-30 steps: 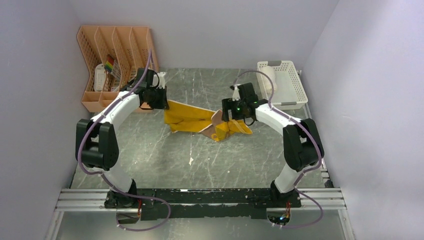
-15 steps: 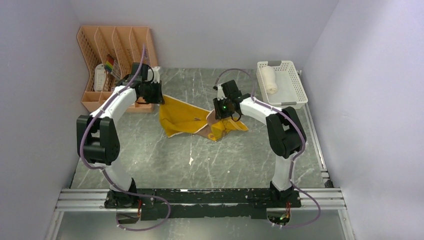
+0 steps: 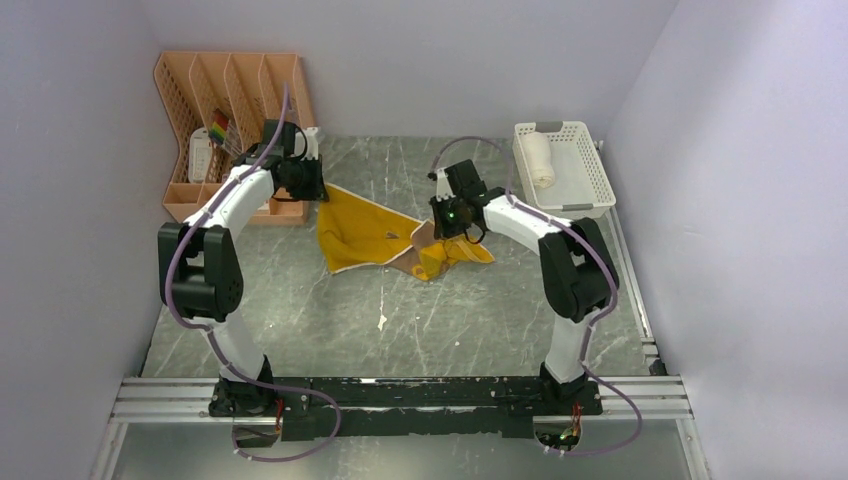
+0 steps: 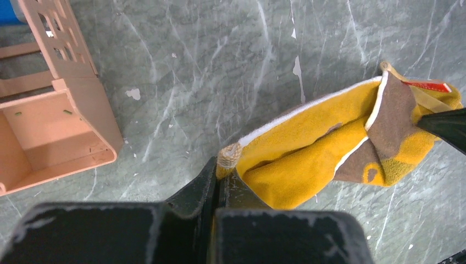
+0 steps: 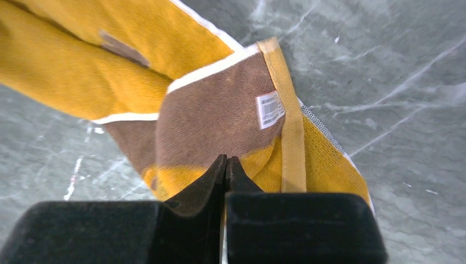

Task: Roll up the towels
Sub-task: Flatten out the towel at the center of the board.

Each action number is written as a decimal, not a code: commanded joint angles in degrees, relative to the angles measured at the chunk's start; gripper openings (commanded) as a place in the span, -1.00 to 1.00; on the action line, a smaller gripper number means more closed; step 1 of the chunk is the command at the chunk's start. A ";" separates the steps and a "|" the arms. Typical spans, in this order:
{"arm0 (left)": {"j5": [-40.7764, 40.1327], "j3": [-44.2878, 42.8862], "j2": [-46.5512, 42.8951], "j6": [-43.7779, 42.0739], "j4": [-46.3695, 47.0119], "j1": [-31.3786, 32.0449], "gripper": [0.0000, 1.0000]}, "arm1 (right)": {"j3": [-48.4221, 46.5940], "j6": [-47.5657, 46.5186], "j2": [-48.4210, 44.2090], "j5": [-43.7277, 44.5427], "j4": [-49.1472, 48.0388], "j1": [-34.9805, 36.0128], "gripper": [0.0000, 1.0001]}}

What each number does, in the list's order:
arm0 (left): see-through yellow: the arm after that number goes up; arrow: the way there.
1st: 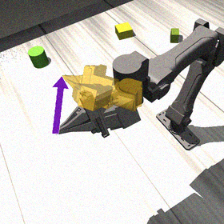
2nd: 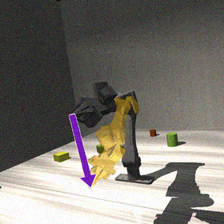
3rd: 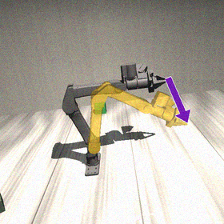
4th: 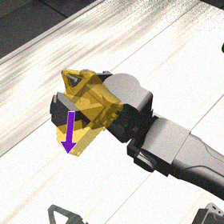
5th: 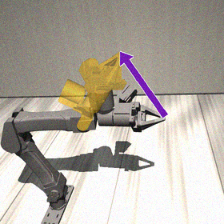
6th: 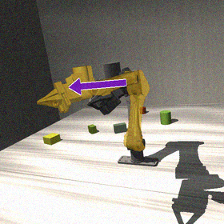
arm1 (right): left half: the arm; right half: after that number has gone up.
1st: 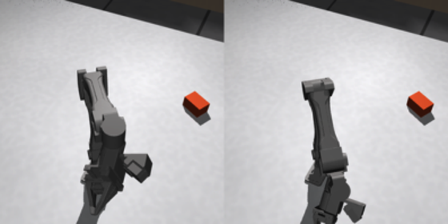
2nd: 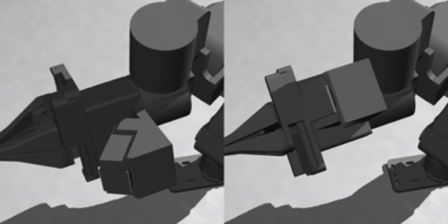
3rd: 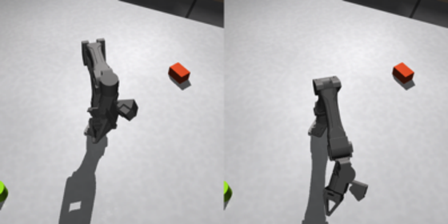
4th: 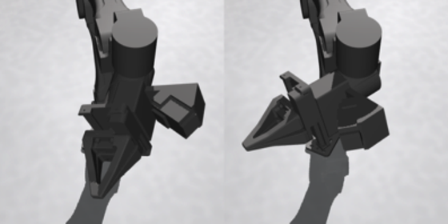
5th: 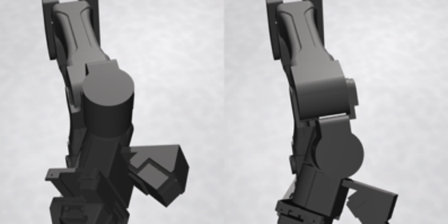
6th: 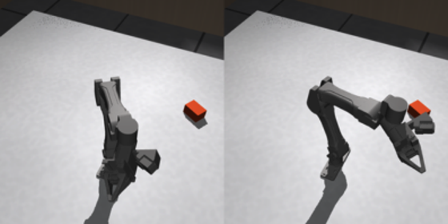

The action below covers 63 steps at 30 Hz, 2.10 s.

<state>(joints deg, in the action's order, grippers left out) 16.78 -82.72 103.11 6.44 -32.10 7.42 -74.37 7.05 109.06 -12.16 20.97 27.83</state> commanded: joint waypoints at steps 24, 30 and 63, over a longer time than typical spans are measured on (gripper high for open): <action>3.26 1.63 -3.55 2.03 4.43 -3.43 -0.87 | 11.89 5.43 -14.89 8.66 -6.52 7.20 0.60; -0.20 2.83 -4.45 0.37 3.55 -3.47 -0.86 | 5.13 4.38 -2.27 7.45 -4.02 7.29 0.54; 0.69 3.58 -7.73 1.97 3.44 -4.78 -0.87 | 35.69 16.47 -51.55 26.59 -1.05 25.74 -0.86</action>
<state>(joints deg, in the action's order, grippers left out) 17.56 -79.81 98.28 7.75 -29.80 3.36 -49.34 12.75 64.88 7.66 14.81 49.08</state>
